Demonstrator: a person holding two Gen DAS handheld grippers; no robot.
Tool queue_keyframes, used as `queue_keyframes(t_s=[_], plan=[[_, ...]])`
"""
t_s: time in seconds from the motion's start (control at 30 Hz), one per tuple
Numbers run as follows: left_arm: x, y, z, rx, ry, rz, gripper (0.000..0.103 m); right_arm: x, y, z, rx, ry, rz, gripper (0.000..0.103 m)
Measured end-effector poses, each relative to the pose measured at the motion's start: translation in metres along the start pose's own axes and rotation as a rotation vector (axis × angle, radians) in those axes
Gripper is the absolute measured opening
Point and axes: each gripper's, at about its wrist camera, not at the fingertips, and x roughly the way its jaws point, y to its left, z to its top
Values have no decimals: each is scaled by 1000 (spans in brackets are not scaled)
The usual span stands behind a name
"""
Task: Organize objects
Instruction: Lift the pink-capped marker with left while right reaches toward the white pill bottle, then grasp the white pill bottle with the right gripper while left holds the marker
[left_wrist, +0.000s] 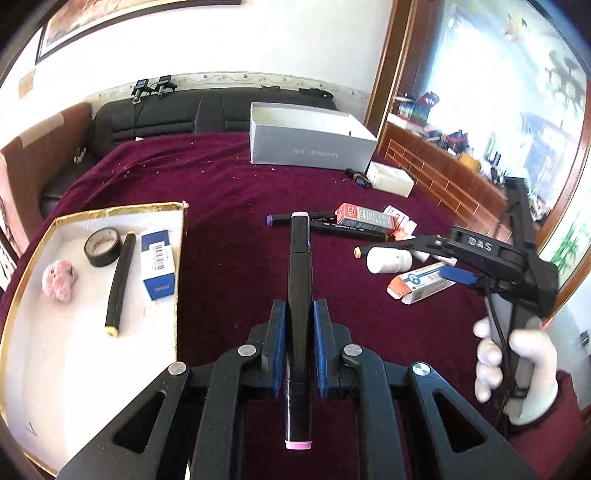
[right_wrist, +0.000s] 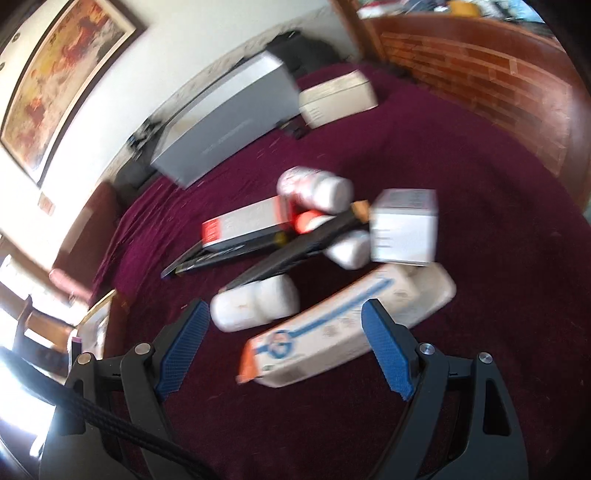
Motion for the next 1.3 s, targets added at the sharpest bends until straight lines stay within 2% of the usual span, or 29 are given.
queue_keyframes(t_s=[0.03,0.1,0.2,0.3,0.33,0.47,0.63,0.73,0.83,0.87,0.9,0.93,0.97,1.17,1.27,1.3], plan=[[-3,2,-1,-8,-6,-6,12,4,4,2,-8,18,3,85],[-9,8,-3,-24,-16,-13,12,17,15,7,-46,58,-52,85],[-15,16,-6,-39,-23,-12,12,32,29,8,-87,102,-62,85],[-18,25,-6,-54,-28,-8,12,38,51,1,-132,180,29,85],[-17,27,-6,-59,-28,-9,12,38,58,-1,-156,189,35,85],[-16,33,-9,-75,-24,-17,12,34,73,-7,-230,145,-81,85],[-15,39,-10,-87,-20,-23,12,41,74,-11,-258,152,-192,85],[-13,43,-12,-90,-13,-27,12,44,80,-14,-326,155,-219,83],[-11,45,-14,-96,-3,-29,12,51,91,-16,-424,166,-237,70],[-9,46,-15,-98,0,-29,12,53,94,-18,-456,180,-246,57],[-9,47,-15,-100,2,-30,12,56,96,-20,-478,200,-244,39],[-8,47,-15,-102,3,-31,12,60,97,-22,-485,228,-228,31],[-8,48,-15,-102,4,-32,12,63,97,-22,-486,261,-206,27],[-3,47,-15,-99,17,-36,12,67,105,-27,-518,235,-212,30],[-3,47,-16,-99,19,-34,12,70,112,-26,-545,222,-213,47],[-4,48,-16,-100,19,-33,12,71,115,-26,-563,213,-223,48]])
